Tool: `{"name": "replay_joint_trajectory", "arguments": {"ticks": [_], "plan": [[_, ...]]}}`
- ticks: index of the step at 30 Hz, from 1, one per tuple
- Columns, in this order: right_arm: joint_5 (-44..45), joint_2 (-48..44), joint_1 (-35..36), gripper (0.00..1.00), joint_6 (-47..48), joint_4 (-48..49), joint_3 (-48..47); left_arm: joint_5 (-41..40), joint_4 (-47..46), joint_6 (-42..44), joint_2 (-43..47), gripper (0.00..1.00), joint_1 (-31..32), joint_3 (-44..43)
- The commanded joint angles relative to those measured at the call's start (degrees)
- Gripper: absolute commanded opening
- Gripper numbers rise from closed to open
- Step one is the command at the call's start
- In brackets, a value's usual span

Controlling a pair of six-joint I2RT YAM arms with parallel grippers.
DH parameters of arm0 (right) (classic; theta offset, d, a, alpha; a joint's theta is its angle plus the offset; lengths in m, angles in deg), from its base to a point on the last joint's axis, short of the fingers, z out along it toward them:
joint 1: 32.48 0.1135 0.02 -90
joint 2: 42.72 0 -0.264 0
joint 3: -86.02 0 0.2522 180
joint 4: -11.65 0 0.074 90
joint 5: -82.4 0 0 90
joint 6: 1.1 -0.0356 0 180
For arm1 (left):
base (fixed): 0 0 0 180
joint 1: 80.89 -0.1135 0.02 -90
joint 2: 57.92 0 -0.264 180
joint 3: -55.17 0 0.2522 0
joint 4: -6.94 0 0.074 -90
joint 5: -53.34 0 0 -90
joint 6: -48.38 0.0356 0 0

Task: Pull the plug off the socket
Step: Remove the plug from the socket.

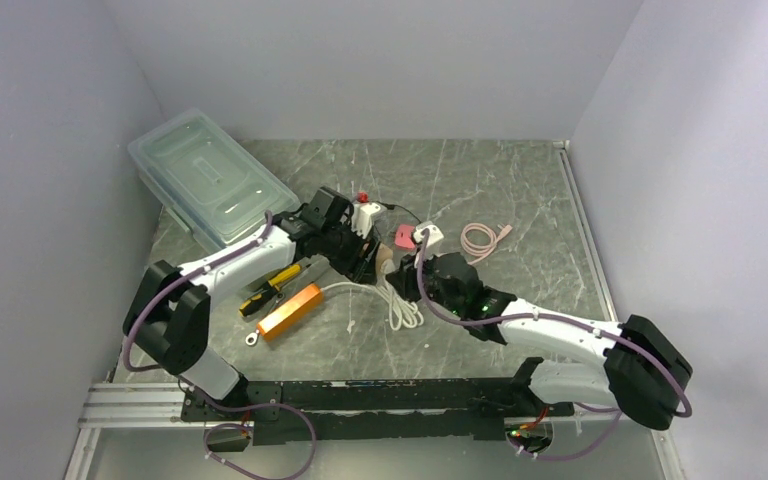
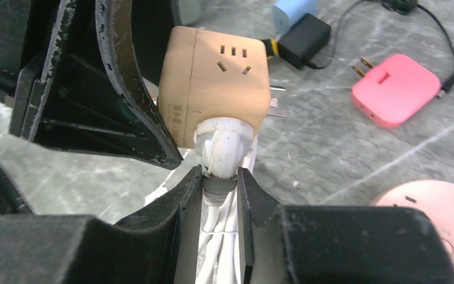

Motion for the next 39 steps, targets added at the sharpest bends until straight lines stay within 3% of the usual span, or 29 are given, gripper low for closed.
{"name": "replay_joint_trajectory", "arguments": {"ticks": [1, 9, 16, 21, 25, 31, 39], "plan": [[13.9, 1.3, 6.5, 0.00, 1.5, -1.7, -5.1, -6.4, -4.8, -5.0, -1.9, 0.00, -0.3, -1.6], [6.6, 1.1, 5.0, 0.00, 0.8, 0.3, -4.2, -5.1, -5.3, -2.6, -0.3, 0.00, -0.3, -1.4], [-23.6, -0.2, -9.5, 0.00, -3.3, 7.2, -0.2, 0.0, -6.4, 1.9, 3.9, 0.00, -0.3, -0.5], [-31.9, 2.3, -11.4, 0.00, -4.5, 9.9, -0.5, 1.9, -6.9, 2.4, 5.6, 0.00, -0.3, 0.2], [-28.9, 3.5, -10.9, 0.00, -4.4, 10.2, -0.7, 1.0, -6.8, 1.9, 4.7, 0.00, -0.3, -0.2], [-6.8, 4.7, -4.3, 0.00, -1.0, -2.2, -5.8, -1.9, -6.4, -0.7, 2.4, 0.00, -0.3, -0.9], [-6.7, 9.3, -4.1, 0.25, -1.6, -5.5, -8.9, -0.9, -5.6, 0.2, 2.1, 0.00, -0.2, -1.3]]}}
